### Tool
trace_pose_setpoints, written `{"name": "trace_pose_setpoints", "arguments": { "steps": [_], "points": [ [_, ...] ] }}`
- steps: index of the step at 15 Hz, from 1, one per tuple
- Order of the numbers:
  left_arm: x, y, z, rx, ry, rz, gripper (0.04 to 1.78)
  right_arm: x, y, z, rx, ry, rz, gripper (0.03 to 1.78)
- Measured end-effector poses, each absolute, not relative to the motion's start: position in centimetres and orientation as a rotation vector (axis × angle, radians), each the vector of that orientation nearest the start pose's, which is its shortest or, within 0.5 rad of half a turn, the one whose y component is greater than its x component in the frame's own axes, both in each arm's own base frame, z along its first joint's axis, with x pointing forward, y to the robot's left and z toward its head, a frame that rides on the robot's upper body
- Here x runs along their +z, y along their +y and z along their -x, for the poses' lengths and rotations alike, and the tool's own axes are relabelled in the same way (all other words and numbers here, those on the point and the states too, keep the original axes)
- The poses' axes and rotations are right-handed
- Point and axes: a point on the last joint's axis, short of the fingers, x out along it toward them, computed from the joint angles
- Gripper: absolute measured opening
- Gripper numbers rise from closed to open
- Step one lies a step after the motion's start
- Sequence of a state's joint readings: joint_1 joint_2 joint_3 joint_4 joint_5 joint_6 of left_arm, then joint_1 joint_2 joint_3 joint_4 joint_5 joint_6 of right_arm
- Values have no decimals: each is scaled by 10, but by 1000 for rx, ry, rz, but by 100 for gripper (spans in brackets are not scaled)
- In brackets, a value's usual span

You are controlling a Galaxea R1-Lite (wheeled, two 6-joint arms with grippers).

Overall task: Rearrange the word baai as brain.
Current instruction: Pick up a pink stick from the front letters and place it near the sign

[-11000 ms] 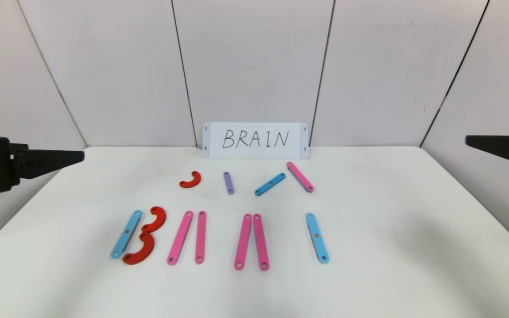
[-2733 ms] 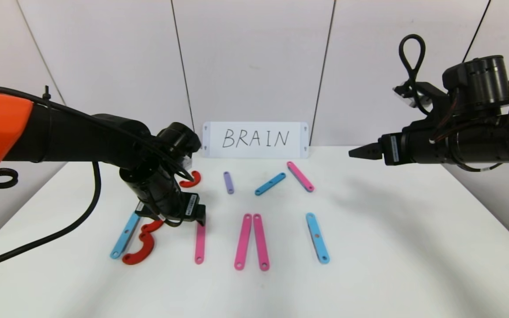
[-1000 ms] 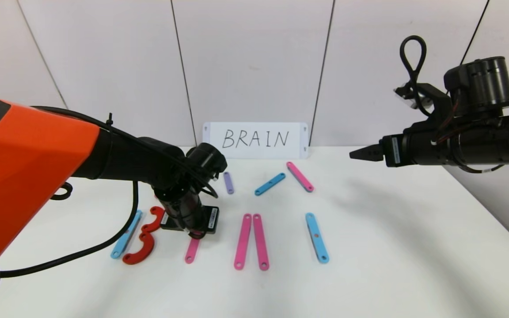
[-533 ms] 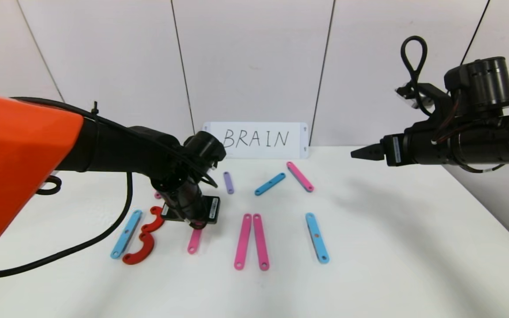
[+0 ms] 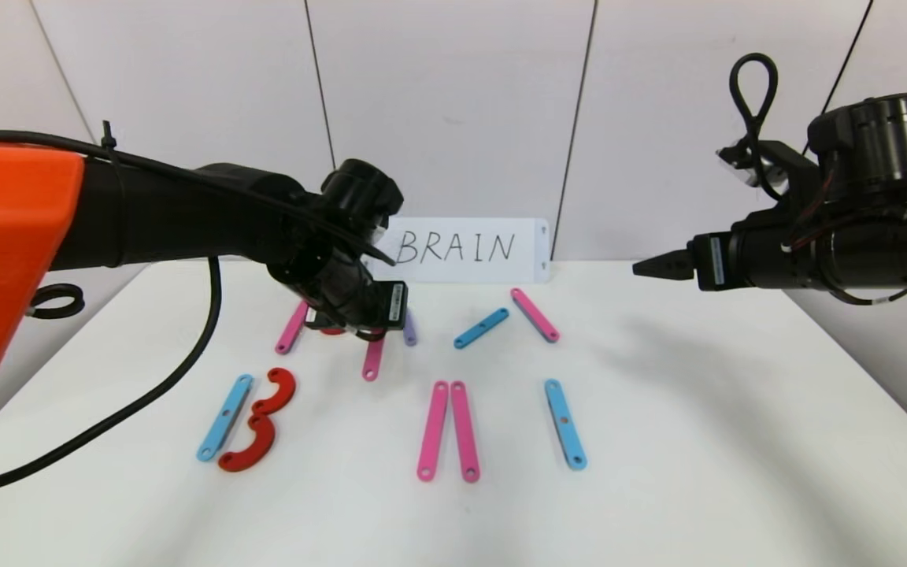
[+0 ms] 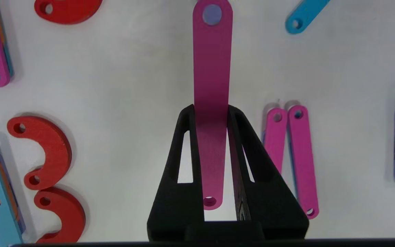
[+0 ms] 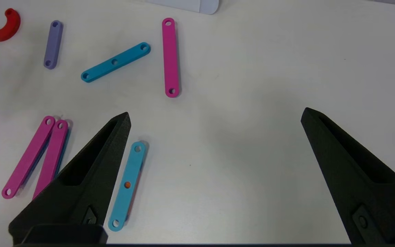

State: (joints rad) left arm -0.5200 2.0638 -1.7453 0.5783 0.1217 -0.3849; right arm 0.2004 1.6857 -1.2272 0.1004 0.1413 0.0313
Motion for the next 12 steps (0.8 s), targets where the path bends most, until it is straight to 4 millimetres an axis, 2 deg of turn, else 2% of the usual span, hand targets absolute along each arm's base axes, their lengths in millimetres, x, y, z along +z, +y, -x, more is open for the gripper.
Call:
{"name": "trace_pose_setpoints", "arguments": {
  "steps": [4, 12],
  "points": [
    [204, -213, -355, -290, 888, 103, 28, 242, 61, -299, 313, 541, -18, 174],
    [174, -259, -372, -416, 857, 27, 28, 253, 56, -290, 306, 503, -19, 174]
  ]
}}
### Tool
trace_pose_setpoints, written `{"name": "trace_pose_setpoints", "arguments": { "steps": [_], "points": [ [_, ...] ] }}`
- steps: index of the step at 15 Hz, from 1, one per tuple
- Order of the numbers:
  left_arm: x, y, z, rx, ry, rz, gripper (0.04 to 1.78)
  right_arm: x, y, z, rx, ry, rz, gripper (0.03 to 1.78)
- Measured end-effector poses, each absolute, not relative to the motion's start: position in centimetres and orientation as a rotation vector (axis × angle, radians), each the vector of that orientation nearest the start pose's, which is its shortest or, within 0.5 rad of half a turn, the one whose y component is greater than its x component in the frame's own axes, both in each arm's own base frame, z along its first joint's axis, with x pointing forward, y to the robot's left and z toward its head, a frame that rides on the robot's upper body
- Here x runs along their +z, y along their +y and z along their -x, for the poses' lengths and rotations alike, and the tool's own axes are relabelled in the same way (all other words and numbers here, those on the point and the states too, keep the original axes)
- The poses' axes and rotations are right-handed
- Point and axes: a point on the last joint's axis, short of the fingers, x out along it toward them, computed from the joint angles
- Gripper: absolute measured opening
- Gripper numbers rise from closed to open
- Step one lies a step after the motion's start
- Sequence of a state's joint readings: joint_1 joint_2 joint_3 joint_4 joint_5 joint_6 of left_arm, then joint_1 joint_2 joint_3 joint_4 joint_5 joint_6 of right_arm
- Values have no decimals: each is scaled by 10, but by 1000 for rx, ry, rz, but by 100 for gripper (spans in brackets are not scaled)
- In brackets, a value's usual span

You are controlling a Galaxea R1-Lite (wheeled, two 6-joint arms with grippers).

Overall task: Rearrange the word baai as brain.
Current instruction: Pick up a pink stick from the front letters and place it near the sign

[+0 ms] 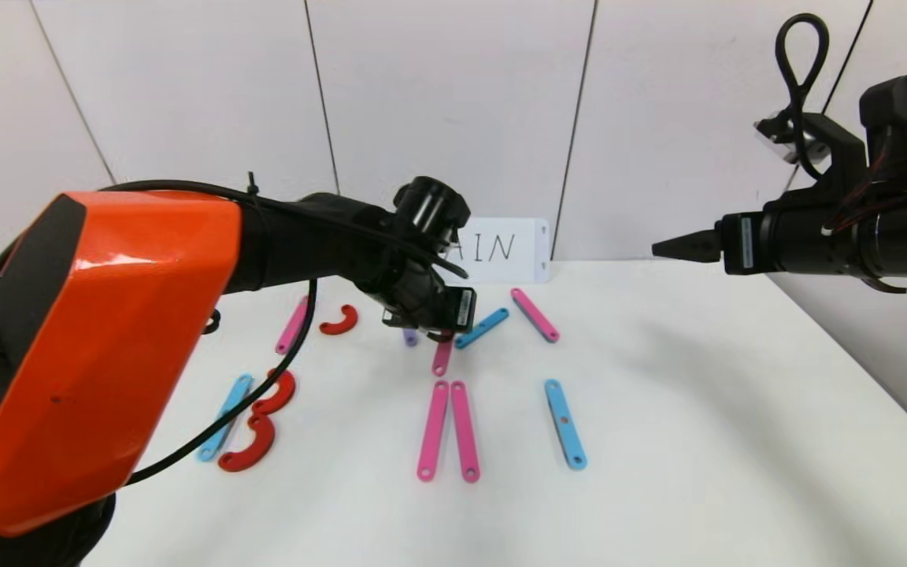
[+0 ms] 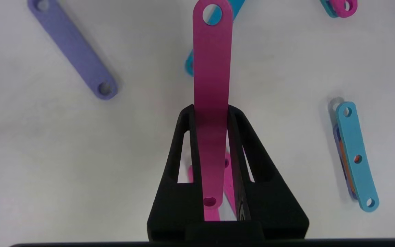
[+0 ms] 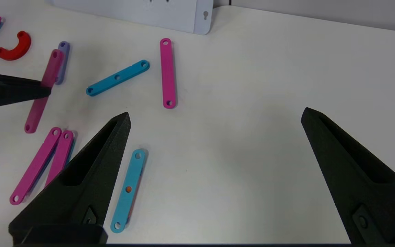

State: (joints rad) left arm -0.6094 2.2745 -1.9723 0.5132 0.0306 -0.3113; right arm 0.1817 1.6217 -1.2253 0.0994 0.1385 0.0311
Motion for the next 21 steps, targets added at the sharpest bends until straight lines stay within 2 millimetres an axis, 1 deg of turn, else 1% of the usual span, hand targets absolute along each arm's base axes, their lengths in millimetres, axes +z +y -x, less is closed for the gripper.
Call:
{"name": "trace_pose_setpoints", "arguments": {
  "steps": [3, 8, 12, 17, 19, 21],
  "points": [
    [158, -279, -375, -456, 835, 22, 28, 255, 55, -289, 302, 496, -20, 174],
    [147, -302, -374, -515, 778, 36, 28, 256, 53, -288, 295, 489, -20, 174],
    [138, -310, -372, -567, 799, 41, 28, 257, 52, -288, 291, 485, -20, 174],
    [133, -316, -375, -581, 768, 43, 29, 258, 52, -288, 292, 479, -19, 174],
    [130, -317, -377, -582, 765, 43, 37, 258, 52, -288, 292, 479, -19, 174],
    [127, -318, -377, -584, 762, 42, 55, 258, 52, -288, 292, 478, -19, 174]
  ]
}}
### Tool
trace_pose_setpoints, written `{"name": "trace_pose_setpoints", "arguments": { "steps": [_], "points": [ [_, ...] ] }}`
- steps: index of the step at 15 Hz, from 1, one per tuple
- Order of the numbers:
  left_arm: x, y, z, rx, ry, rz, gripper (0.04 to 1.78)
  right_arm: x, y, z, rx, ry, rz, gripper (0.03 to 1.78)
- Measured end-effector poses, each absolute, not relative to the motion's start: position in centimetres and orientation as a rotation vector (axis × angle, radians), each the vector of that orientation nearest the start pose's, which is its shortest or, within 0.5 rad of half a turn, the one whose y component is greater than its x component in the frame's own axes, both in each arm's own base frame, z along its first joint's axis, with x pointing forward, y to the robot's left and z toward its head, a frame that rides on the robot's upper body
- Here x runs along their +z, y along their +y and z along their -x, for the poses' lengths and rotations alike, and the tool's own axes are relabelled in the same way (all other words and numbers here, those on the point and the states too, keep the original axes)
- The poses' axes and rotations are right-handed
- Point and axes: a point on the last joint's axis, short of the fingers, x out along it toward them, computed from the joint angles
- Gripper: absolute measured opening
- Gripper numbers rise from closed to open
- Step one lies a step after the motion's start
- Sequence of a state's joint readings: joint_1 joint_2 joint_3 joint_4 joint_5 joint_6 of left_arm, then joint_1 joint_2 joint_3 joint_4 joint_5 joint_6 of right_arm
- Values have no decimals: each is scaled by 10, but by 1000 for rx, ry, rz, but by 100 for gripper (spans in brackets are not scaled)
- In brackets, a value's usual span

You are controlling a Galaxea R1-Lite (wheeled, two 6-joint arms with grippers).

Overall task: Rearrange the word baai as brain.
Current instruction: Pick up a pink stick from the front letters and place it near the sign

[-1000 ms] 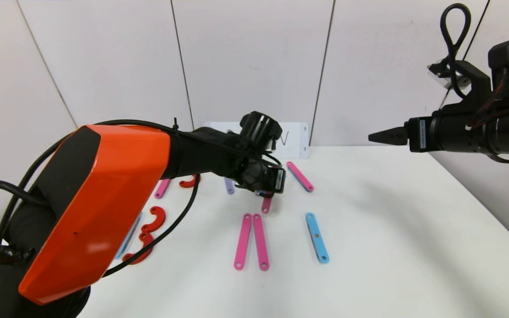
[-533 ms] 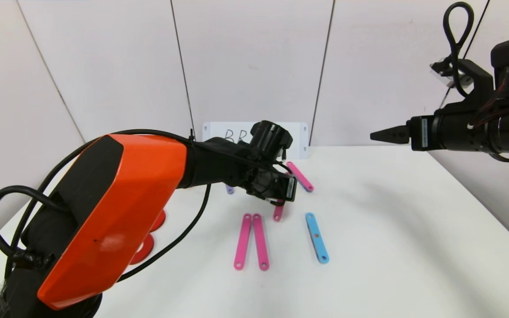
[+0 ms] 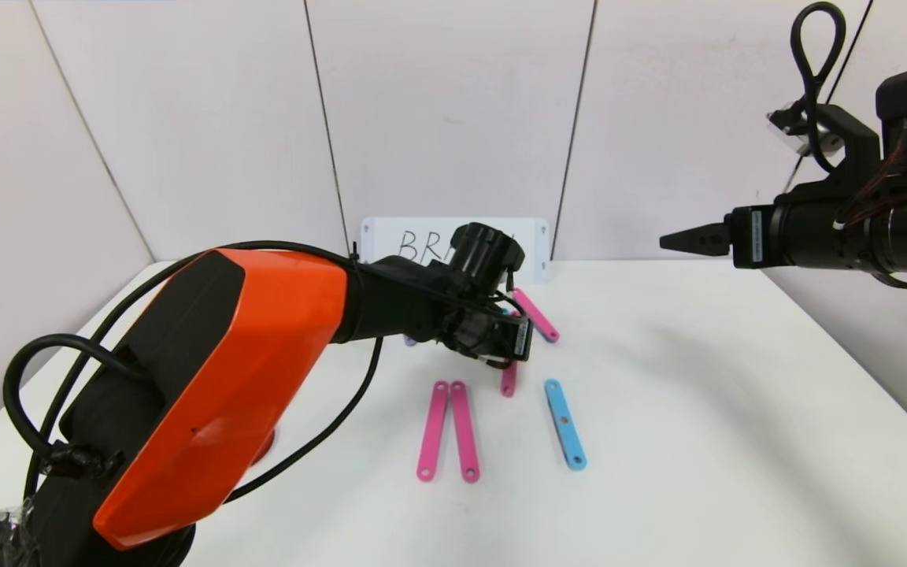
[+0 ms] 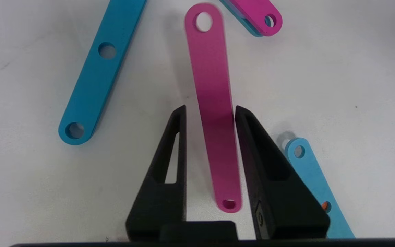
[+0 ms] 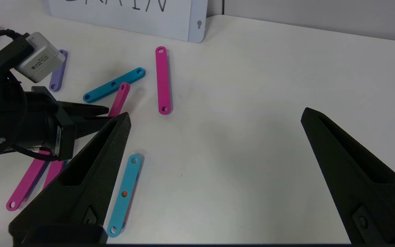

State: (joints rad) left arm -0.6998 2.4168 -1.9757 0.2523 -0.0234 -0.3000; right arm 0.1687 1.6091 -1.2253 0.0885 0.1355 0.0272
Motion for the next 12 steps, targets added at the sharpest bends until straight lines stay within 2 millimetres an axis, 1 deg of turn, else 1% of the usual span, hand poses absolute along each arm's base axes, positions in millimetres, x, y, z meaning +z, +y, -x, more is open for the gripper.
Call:
{"name": "trace_pose_setpoints", "arguments": {
  "steps": [2, 4, 5, 7, 9, 12],
  "points": [
    [126, -319, -377, -584, 764, 40, 87, 258, 52, -288, 291, 478, -19, 174],
    [125, -319, -377, -583, 765, 39, 123, 258, 52, -288, 292, 478, -19, 174],
    [125, -319, -377, -582, 765, 39, 137, 258, 52, -288, 291, 478, -19, 174],
    [125, -319, -377, -582, 765, 39, 160, 258, 52, -288, 292, 478, -19, 174],
    [127, -319, -377, -583, 765, 41, 171, 259, 52, -288, 290, 475, -24, 174],
    [137, -316, -374, -583, 755, 50, 174, 263, 48, -286, 283, 460, -30, 174]
  ]
}}
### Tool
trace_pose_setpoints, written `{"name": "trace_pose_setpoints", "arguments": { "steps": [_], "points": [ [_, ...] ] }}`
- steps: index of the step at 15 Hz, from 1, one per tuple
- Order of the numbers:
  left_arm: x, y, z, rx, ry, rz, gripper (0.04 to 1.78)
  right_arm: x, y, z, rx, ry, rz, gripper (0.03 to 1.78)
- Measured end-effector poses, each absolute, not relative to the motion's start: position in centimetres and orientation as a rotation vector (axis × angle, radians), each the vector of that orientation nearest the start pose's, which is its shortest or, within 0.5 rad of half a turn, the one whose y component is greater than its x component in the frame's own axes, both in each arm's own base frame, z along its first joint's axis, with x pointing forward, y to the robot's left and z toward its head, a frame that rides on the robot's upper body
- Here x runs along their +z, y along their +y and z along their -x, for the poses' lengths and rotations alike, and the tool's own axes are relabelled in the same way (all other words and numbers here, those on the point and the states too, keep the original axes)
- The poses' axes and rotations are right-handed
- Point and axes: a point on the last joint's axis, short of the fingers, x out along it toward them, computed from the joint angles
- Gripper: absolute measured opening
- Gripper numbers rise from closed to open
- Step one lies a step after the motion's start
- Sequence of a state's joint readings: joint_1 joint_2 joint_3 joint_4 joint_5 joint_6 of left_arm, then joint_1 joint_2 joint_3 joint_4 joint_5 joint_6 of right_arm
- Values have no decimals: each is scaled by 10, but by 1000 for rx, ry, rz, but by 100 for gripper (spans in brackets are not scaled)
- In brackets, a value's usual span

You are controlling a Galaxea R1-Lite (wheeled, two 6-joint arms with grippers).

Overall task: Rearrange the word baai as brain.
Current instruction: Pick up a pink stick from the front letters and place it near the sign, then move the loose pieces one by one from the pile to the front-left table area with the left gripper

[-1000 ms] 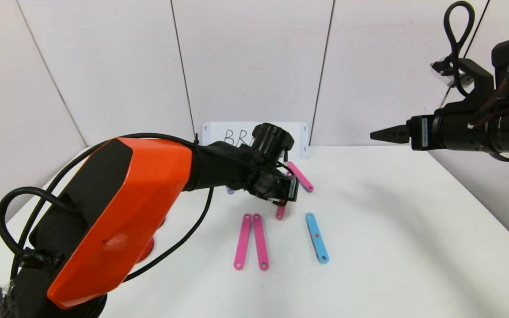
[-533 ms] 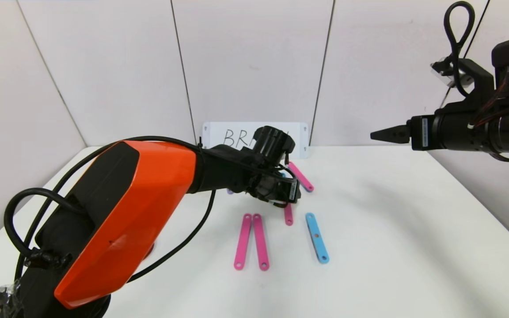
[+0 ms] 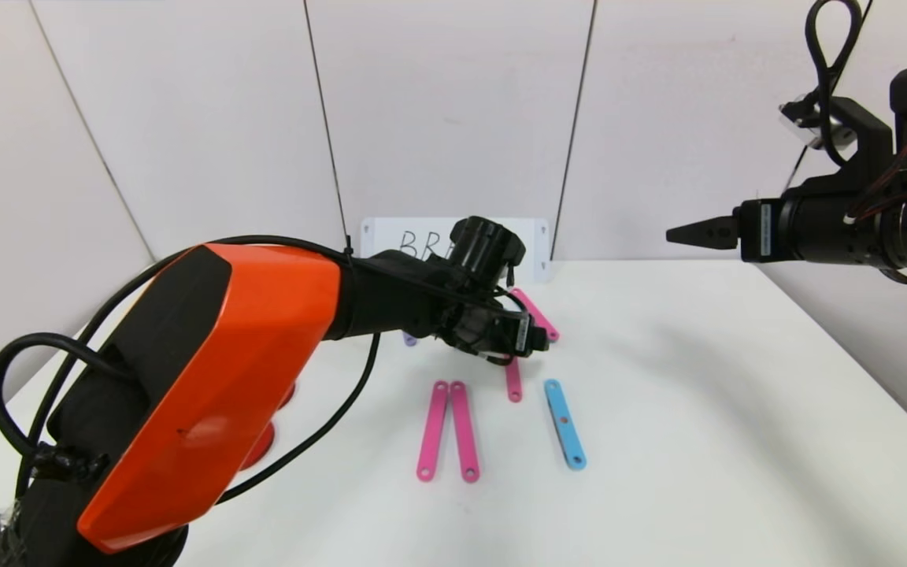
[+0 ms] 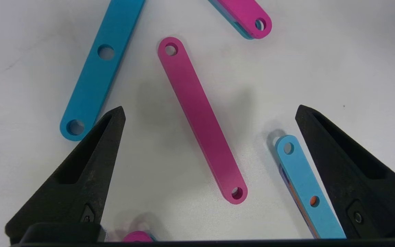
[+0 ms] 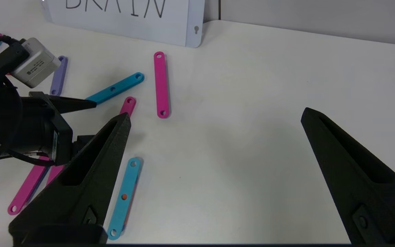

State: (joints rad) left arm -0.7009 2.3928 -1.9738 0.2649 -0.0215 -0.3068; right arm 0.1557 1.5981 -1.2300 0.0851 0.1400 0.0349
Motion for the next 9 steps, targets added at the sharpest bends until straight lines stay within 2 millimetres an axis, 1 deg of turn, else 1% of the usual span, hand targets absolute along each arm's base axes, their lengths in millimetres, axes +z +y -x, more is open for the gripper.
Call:
{"name": "trace_pose_setpoints", "arguments": {
  "steps": [3, 6, 9],
  "points": [
    [157, -300, -376, -564, 728, 68, 174, 264, 47, -285, 286, 454, -32, 174],
    [178, -270, -382, -528, 692, 60, 174, 265, 47, -285, 288, 453, -30, 174],
    [191, -237, -388, -447, 683, 24, 174, 262, 48, -287, 292, 462, -29, 174]
  ]
}}
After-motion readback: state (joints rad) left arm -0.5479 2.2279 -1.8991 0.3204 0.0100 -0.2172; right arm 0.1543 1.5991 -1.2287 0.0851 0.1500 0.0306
